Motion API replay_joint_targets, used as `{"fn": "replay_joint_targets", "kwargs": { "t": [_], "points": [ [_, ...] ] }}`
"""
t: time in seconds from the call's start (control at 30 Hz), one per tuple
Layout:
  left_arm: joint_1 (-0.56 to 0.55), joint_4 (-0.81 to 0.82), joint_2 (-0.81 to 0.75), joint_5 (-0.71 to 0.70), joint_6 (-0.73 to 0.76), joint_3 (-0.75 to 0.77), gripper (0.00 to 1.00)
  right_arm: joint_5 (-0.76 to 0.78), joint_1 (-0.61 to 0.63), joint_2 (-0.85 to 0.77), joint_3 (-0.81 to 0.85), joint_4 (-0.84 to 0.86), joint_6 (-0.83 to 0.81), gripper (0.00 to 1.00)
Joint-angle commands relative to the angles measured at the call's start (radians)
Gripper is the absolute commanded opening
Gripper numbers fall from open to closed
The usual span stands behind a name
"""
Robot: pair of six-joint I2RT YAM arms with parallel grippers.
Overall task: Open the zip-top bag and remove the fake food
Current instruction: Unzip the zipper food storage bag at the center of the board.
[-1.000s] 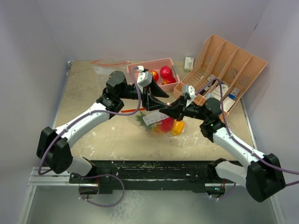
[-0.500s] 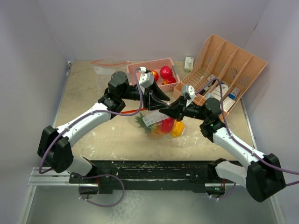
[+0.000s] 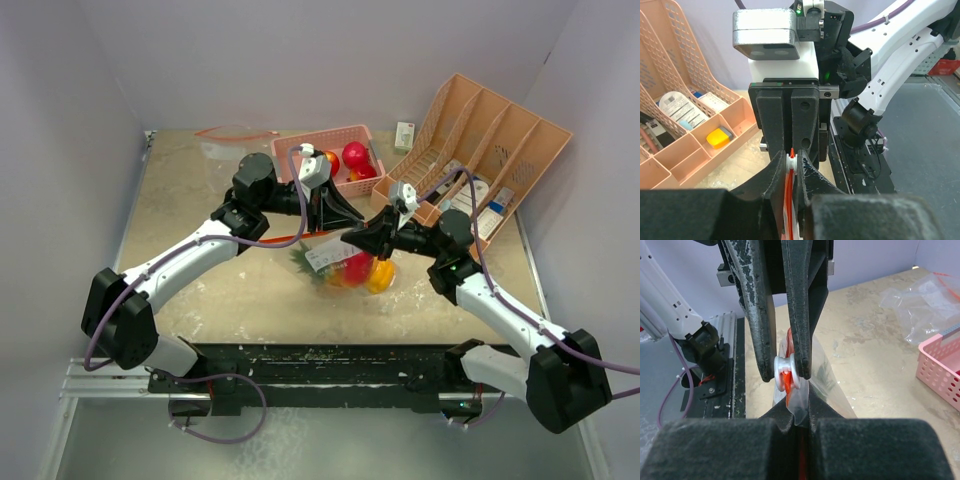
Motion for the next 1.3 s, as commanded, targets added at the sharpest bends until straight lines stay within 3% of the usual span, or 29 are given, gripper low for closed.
{"fn": "replay_joint_targets", "kwargs": {
  "t": [0.0, 0.17, 0.83, 1.27],
  "points": [
    [-0.007, 0.030, -0.004, 0.013, 0.023, 0.031, 0.11, 0.009, -0.003, -0.034, 0.036, 0.050, 0.015, 0.00],
    [-0.007, 0.033, -0.003, 0.009, 0.023, 0.028, 0.00, 0.018, -0.004, -0.039, 0.036, 0.048, 0.015, 0.00],
    [0.003, -0.079, -0.032, -0.086, 0.127, -0.014, 0.00, 0.200, -0.008, -0.228, 0.018, -0.031, -0.014, 0.00],
    [0.067, -0.070, -0.100, -0.121, 0.115, -0.098, 0.00, 0.311, -0.030, -0.354, 0.151, -0.368, -0.176, 0.00]
  ]
}}
